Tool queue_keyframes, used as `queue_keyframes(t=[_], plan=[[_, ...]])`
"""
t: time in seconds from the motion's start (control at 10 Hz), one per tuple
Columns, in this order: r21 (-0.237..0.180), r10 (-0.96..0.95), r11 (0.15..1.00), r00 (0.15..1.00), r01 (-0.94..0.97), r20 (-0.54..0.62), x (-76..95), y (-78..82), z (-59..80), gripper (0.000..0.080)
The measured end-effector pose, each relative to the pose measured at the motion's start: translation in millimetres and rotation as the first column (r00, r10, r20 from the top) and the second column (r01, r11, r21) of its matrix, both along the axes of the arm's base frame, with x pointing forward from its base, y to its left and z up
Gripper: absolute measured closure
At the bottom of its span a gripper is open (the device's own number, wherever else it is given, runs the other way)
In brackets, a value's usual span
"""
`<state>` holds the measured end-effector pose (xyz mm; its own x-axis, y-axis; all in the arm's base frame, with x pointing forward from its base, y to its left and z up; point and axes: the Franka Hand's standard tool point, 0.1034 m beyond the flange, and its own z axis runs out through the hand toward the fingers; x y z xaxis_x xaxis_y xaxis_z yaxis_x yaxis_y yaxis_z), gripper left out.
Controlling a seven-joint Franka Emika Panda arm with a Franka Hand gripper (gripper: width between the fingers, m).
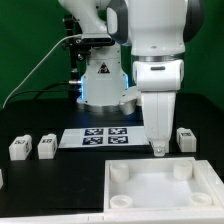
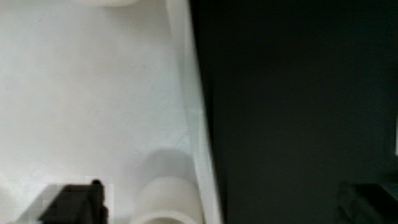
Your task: Assemble one leg
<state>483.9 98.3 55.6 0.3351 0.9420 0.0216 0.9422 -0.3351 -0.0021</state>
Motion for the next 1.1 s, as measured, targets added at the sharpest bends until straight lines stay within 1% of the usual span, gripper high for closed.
queue_keyframes(t=[0.1, 0.2, 0.3, 0.4, 0.5, 0.7, 0.8, 0.9, 1.0, 1.1], plan=[[0.001, -0.157, 0.988, 0.987, 0.157, -0.009, -12.7, 19.8, 0.9, 0.0151], [0.01, -0.297, 0.955, 0.955, 0.297, -0.003, -20.9, 38.3, 1.2, 0.0151], [0.013, -0.438, 0.899, 0.899, 0.438, -0.01, -24.8, 52.7, 2.5, 0.0151], [0.021, -0.525, 0.851, 0.851, 0.525, -0.012, -23.6, 61.8, 5.2, 0.0151], [0.022, -0.58, 0.814, 0.814, 0.58, -0.022, -24.1, 59.3, 3.7, 0.0151], [0.023, -0.736, 0.675, 0.675, 0.738, -0.045, -25.0, 61.1, 3.4, 0.0151], [0.022, -0.757, 0.651, 0.651, 0.759, -0.047, -25.1, 61.4, 3.4, 0.0151], [0.018, -0.836, 0.545, 0.545, 0.838, -0.062, -26.3, 62.8, 2.9, 0.0151], [0.01, -0.924, 0.372, 0.371, 0.928, -0.092, -35.6, 65.3, -3.7, 0.0151], [-0.006, -0.924, 0.372, 0.37, 0.928, -0.095, -45.4, 69.9, -7.6, 0.0151]])
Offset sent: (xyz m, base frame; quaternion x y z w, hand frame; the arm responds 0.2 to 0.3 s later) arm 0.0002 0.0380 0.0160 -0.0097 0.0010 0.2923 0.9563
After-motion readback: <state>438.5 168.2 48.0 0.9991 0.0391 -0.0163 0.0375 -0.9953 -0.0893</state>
